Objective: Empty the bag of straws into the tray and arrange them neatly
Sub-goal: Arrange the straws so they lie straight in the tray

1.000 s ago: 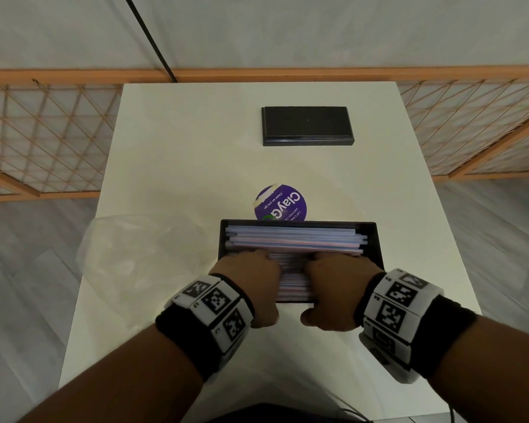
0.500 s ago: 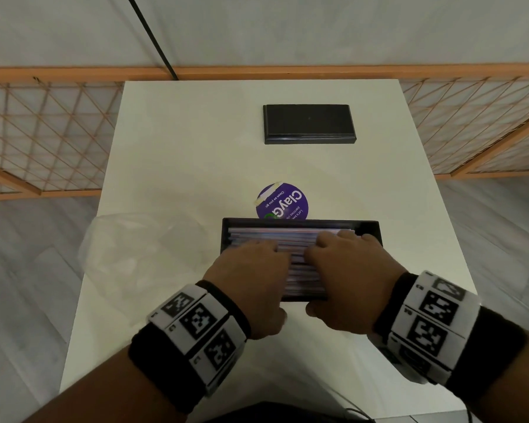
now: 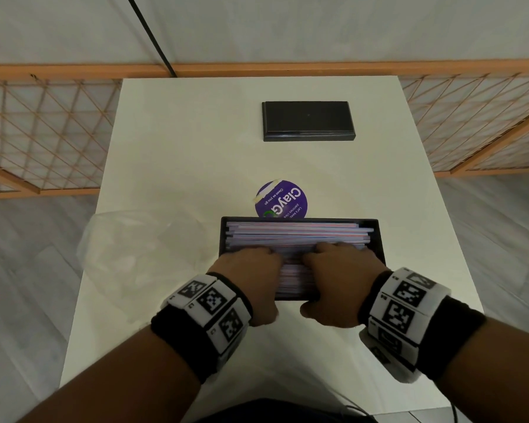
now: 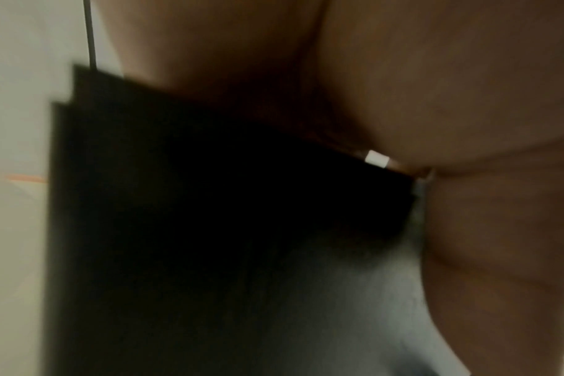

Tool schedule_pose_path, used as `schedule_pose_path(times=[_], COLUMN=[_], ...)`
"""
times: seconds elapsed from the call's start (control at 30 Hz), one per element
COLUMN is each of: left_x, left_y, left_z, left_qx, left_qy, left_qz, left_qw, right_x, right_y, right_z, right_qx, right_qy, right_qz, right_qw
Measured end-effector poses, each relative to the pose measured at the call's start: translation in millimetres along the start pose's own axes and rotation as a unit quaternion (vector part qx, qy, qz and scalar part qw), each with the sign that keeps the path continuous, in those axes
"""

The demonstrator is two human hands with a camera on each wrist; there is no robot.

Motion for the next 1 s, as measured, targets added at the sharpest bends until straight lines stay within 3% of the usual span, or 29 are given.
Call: schedule_pose_path(times=[0.63, 0.83, 0.9, 1.0], left_x=[-5.2, -27.1, -27.2, -12.9], left_y=[0.8, -5.4, -5.4, -2.5], left_z=[5.1, 28.9, 30.6, 23.4], left_qx=[-0.008, 0.005, 0.015, 0.015], left_qy=[-0.014, 0.077, 0.063, -0.003], left_qz=[0.001, 0.058, 0.057, 0.022], left_qw=[1.0, 0.995, 0.996, 1.0], right_x=[6.7, -16.9, -23.4, -15.7], right_y=[5.3, 2.1, 0.9, -1.0], right_z=[-1.2, 14.0, 17.5, 13.0], right_qx=[0.018, -0.001, -0.004, -0.001], right_qy=[-0.021, 0.024, 0.041, 0.003], right_qz=[-0.015, -0.022, -0.034, -0.072], right_qw=[0.999, 0.999, 0.999, 0.997])
Point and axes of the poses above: each hand's wrist, its own z-axis away from the middle knuckle, its own x-axis out of the palm, y = z × x, the point moved 3 cm from there along -z, towards the middle knuckle, and after that the axes turned 13 degrees about -x, right-handed, at the moved point
